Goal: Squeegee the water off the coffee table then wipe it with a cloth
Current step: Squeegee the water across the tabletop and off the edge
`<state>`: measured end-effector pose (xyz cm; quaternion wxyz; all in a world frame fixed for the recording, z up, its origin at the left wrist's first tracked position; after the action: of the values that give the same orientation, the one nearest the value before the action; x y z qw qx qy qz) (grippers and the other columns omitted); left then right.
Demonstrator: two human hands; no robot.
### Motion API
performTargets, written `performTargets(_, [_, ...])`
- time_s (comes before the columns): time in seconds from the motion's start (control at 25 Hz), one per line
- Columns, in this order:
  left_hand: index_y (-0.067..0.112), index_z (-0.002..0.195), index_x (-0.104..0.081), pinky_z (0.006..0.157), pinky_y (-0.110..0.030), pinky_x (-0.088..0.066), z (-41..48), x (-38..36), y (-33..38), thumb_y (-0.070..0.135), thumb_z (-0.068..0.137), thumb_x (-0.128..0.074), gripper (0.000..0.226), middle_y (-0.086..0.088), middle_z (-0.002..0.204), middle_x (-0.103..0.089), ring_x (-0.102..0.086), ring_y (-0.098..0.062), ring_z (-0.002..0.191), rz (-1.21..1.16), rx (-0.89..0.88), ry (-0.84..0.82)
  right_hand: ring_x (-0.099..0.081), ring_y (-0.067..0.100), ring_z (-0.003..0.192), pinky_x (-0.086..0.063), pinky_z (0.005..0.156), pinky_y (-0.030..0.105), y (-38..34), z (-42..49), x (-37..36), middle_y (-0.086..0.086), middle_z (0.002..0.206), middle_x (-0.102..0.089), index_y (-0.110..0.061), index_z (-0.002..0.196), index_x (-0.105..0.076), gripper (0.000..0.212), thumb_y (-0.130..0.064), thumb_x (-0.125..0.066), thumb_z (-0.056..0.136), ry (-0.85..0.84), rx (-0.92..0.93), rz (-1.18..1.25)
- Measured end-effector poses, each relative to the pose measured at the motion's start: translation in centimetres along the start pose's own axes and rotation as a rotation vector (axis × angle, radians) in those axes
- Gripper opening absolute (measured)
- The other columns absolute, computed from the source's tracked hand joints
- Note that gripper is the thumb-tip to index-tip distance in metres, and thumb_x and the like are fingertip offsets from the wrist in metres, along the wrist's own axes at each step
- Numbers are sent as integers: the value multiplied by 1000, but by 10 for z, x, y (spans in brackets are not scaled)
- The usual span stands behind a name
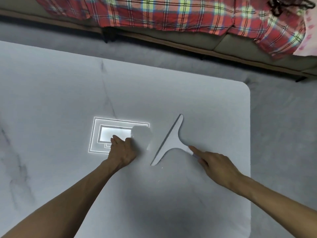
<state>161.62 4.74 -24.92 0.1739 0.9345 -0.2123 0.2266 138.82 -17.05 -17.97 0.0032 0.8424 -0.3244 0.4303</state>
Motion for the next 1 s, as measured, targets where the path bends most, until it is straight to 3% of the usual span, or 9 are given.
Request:
performTargets(0.04, [-6, 78, -71, 55, -51, -56, -5, -1, 1, 3, 61, -78, 20, -21, 66, -58, -61, -51, 61, 64, -15, 154, -60, 9, 110, -37, 78, 17, 5, -7, 5, -21, 131, -58, -53, 148, -15, 51, -36, -31, 103, -7, -12, -23])
performTargets(0.08, [-3, 67, -67, 50, -45, -54, -1, -3, 1, -2, 57, -76, 13, -14, 57, -52, -57, -41, 50, 73, -67, 212, -60, 9, 110, -36, 78, 18, 9, -10, 13, -22, 131, -58, -54, 148, -15, 50, -38, -30, 103, -10, -31, -21])
performTargets(0.16, [-3, 80, -62, 61, -39, -51, -5, -6, 0, -6, 68, -59, 13, -16, 70, -55, -57, -35, 68, 235, -56, 254, -60, 12, 111, -37, 80, 19, 10, 3, 38, -20, 128, -59, -52, 148, -18, 48, -41, -30, 103, 43, -90, 95])
performTargets(0.24, [1, 111, -52, 77, -36, -42, 0, -13, 5, 0, 79, -36, 36, -19, 106, -54, -50, -35, 100, 148, -70, 344, -62, 24, 106, -42, 80, 26, 7, 42, 69, -7, 112, -65, -44, 150, -25, 47, -43, -31, 103, 177, -133, 236])
performTargets(0.36, [4, 123, -45, 99, -41, -38, 9, -23, 16, 8, 83, -40, 41, -27, 135, -36, -39, -45, 119, 135, -84, 290, -58, 39, 109, -46, 91, 40, -5, 120, 112, 16, 116, -65, -24, 149, -35, 46, -35, -31, 105, 355, -190, 292])
performTargets(0.48, [4, 129, -41, 108, -49, -31, 16, -29, 25, 8, 84, -40, 45, -31, 152, -14, -27, -55, 130, 124, -56, 243, -51, 43, 115, -46, 93, 46, -17, 166, 118, 17, 133, -56, -20, 151, -31, 47, -28, -28, 104, 363, -281, 396])
performTargets(0.68, [5, 127, -42, 104, -51, -34, 22, -31, 24, 12, 86, -37, 43, -37, 152, -8, -30, -59, 125, 131, -26, 227, -56, 39, 112, -42, 90, 40, -17, 112, 61, 17, 125, -61, -31, 151, -26, 47, -30, -30, 104, 280, -265, 295])
performTargets(0.88, [5, 134, -37, 106, -54, -34, 23, -23, 34, 10, 87, -33, 47, -41, 148, -12, -25, -64, 128, 117, 4, 174, -64, 12, 80, -44, 72, 24, 3, -6, 24, -8, 96, -68, -49, 150, -16, 48, -42, -27, 103, 28, -325, 231])
performTargets(1.0, [8, 142, -29, 104, -60, -35, 25, -25, 37, 9, 89, -23, 53, -46, 144, -17, -22, -72, 126, 99, 3, 193, -66, 26, 92, -41, 76, 25, 6, 5, 40, 3, 111, -69, -49, 148, -21, 46, -48, -26, 102, 107, -325, 183])
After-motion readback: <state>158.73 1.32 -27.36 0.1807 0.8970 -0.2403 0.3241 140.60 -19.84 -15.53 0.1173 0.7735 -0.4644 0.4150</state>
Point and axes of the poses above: each hand's wrist, its own z-axis towards the middle knuckle, its own x-axis out of the back of the hand, y = z × x, the point moved 3 cm from there along z, towards the middle knuckle
